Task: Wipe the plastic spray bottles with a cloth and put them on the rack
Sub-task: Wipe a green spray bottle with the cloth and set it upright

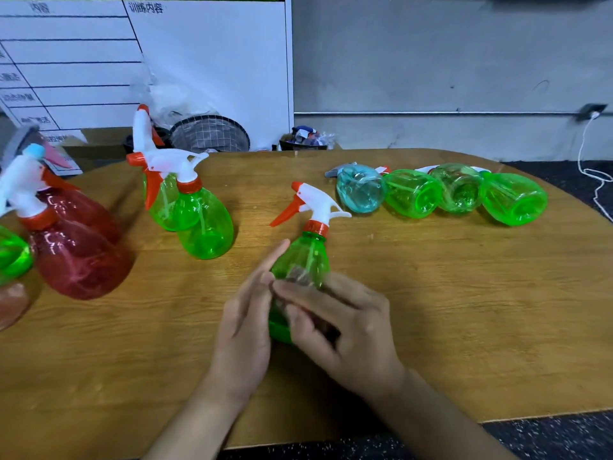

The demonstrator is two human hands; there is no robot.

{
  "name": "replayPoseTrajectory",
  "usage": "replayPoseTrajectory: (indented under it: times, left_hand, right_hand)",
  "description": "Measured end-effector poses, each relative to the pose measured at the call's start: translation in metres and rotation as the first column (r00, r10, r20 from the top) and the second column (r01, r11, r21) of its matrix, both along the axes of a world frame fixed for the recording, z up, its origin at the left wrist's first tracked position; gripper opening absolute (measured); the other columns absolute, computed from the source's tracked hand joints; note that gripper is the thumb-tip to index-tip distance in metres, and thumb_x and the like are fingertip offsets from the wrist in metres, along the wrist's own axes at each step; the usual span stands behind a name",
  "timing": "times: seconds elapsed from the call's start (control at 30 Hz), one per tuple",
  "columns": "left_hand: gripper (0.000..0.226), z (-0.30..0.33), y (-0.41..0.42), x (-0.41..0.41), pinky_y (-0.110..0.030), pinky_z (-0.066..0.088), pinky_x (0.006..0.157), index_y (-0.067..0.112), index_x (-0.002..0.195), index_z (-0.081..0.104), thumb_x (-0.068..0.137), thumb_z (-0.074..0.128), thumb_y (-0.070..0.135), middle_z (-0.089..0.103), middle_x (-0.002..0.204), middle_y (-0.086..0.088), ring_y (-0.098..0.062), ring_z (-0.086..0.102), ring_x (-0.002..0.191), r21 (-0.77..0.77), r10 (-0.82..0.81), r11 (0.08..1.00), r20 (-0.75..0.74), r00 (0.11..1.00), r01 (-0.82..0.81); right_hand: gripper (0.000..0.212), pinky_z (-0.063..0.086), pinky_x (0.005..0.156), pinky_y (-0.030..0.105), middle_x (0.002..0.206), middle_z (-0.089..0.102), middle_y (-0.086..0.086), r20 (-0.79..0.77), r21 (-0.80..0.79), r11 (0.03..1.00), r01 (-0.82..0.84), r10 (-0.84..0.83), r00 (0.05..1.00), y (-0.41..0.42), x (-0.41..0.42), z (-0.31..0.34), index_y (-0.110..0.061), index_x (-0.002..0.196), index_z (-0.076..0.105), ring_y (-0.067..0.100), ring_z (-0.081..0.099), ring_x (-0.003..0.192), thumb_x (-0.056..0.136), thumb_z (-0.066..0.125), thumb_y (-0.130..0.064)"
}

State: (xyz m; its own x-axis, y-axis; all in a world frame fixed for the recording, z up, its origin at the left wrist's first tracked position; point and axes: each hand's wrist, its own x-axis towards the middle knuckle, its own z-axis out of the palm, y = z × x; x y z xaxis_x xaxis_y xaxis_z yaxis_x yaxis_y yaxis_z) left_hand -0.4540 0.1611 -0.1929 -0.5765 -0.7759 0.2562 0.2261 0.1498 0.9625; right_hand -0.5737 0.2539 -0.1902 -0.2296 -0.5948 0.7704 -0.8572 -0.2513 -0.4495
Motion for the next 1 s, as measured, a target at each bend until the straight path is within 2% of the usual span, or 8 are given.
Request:
replayPoseTrajectory:
  times: [0.13, 0.23, 0.37, 0.57, 0.67, 0.73, 0.87, 1.0]
  left_hand:
    - [0.042, -0.001, 0.018, -0.007, -0.029, 0.041, 0.121, 0.027, 0.140, 0.065, 0.104, 0.043, 0.028, 0.066, 0.142, 0.021, -0.001, 0.054, 0.141, -0.046, -0.056, 0.997, 0.072, 0.996, 0.059]
    - [0.042, -0.001, 0.023, -0.009, -0.029, 0.042, 0.120, 0.030, 0.138, 0.066, 0.104, 0.042, 0.031, 0.068, 0.140, 0.022, -0.001, 0.055, 0.139, 0.009, -0.049, 0.999, 0.061, 0.997, 0.048]
    - [0.038, 0.004, 0.012, -0.005, -0.042, 0.044, 0.121, 0.027, 0.143, 0.063, 0.111, 0.042, 0.030, 0.069, 0.142, 0.007, -0.011, 0.059, 0.138, 0.166, 0.002, 0.986, 0.000, 1.000, -0.002]
    - [0.041, 0.014, 0.004, 0.002, -0.038, 0.053, 0.109, 0.021, 0.147, 0.060, 0.115, 0.035, 0.025, 0.073, 0.137, -0.004, -0.023, 0.068, 0.129, 0.249, -0.025, 0.968, -0.075, 0.997, 0.043]
    - [0.042, 0.011, 0.006, 0.002, -0.055, 0.039, 0.120, 0.034, 0.141, 0.067, 0.106, 0.043, 0.041, 0.068, 0.144, 0.001, -0.022, 0.059, 0.139, 0.208, -0.061, 0.976, 0.002, 0.998, 0.060]
    - [0.040, 0.008, 0.013, 0.003, -0.060, 0.038, 0.121, 0.038, 0.138, 0.068, 0.103, 0.051, 0.048, 0.065, 0.148, 0.001, -0.024, 0.057, 0.142, 0.207, -0.119, 0.972, 0.023, 0.993, 0.112]
    - [0.068, 0.006, 0.025, 0.004, -0.047, 0.053, 0.110, 0.045, 0.141, 0.062, 0.081, 0.073, 0.076, 0.065, 0.146, 0.008, -0.015, 0.062, 0.136, 0.181, -0.198, 0.966, 0.049, 0.979, 0.186]
    - [0.065, 0.012, 0.025, 0.002, -0.046, 0.052, 0.109, 0.048, 0.141, 0.061, 0.079, 0.083, 0.047, 0.066, 0.145, 0.007, -0.017, 0.063, 0.135, 0.196, -0.226, 0.955, 0.004, 0.974, 0.221]
  right_hand:
    - [0.029, 0.036, 0.061, 0.016, 0.075, 0.059, -0.006, 0.307, 0.081, 0.989, 0.127, -0.146, 0.940, -0.001, -0.035, 0.007, -0.020, 0.120, 0.079, 0.007, 0.053, 0.065, 0.103, 0.057, -0.032]
    - [0.030, 0.034, 0.059, 0.016, 0.073, 0.056, -0.006, 0.328, 0.084, 0.989, 0.124, -0.145, 0.934, 0.001, -0.035, 0.006, -0.019, 0.121, 0.078, 0.009, 0.051, 0.063, 0.104, 0.056, -0.032]
    - [0.028, 0.046, 0.062, 0.019, 0.086, 0.060, -0.004, 0.128, 0.035, 0.999, 0.007, -0.011, 0.992, 0.007, 0.000, 0.001, -0.016, 0.123, 0.077, 0.006, 0.055, 0.071, 0.101, 0.064, -0.024]
    - [0.023, 0.051, 0.062, 0.025, 0.080, 0.058, 0.000, -0.171, -0.043, 0.998, -0.049, 0.041, 0.984, 0.004, 0.011, -0.006, -0.023, 0.119, 0.080, 0.011, 0.054, 0.070, 0.098, 0.072, -0.027]
    - [0.026, 0.039, 0.065, 0.011, 0.084, 0.055, -0.007, 0.056, -0.052, 0.999, -0.011, 0.014, 0.998, 0.001, -0.010, -0.002, -0.020, 0.124, 0.075, -0.002, 0.046, 0.071, 0.105, 0.060, -0.029]
    - [0.029, 0.036, 0.059, 0.018, 0.077, 0.057, -0.003, 0.249, -0.024, 0.999, 0.047, -0.039, 0.968, -0.001, -0.028, 0.001, -0.018, 0.124, 0.074, 0.007, 0.049, 0.064, 0.107, 0.054, -0.032]
    - [0.030, 0.037, 0.061, 0.026, 0.070, 0.053, 0.006, 0.371, 0.027, 0.999, 0.033, -0.040, 0.928, 0.000, -0.041, 0.003, -0.018, 0.123, 0.076, 0.014, 0.047, 0.064, 0.104, 0.056, -0.028]
    - [0.029, 0.050, 0.070, 0.034, 0.083, 0.067, 0.004, 0.518, -0.045, 0.999, -0.012, 0.033, 0.855, -0.002, -0.036, 0.009, -0.018, 0.124, 0.076, 0.018, 0.061, 0.075, 0.103, 0.056, -0.027]
